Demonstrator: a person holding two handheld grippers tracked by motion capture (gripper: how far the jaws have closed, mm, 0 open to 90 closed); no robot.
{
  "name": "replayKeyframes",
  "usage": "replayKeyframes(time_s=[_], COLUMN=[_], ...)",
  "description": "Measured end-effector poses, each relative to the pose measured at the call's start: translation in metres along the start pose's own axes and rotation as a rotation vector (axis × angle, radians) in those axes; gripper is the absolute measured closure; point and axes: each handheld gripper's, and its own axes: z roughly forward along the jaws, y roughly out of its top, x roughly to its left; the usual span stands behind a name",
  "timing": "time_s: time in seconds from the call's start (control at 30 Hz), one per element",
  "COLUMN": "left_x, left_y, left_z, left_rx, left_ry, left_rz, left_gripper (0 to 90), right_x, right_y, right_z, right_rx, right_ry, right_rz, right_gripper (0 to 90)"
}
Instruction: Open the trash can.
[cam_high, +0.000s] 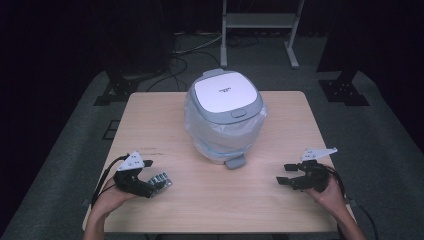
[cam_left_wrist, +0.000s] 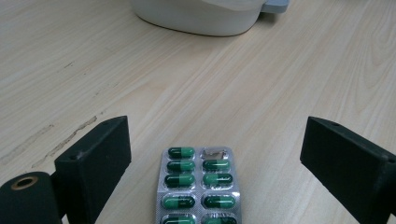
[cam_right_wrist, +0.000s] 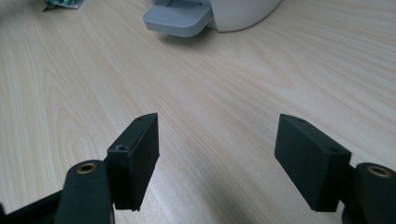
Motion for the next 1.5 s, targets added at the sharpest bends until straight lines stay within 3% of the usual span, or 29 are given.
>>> replayKeyframes(time_s=[0.43, 1.13, 1.5], left_x=[-0.004, -0.004, -0.003], left_y=[-0.002, -0.003, -0.003], left_z=[0.007, 0.002, -0.001], left_rx=[0.038, 0.023, 0.014], left_ry=[-0.001, 0.003, 0.008], left_rz=[0.008, 0.014, 0.012], left_gripper=[7.7, 7.7, 7.7], right_x=[0.000, 0.020, 0.030], right_y=[0.016, 0.091, 0.119], right_z=[-0.005, -0.040, -0.053], right_rx=[0.002, 0.002, 0.007], right_ry=[0.035, 0.055, 0.064], right_rz=[0.002, -0.077, -0.105], right_gripper=[30.4, 31.3, 32.7])
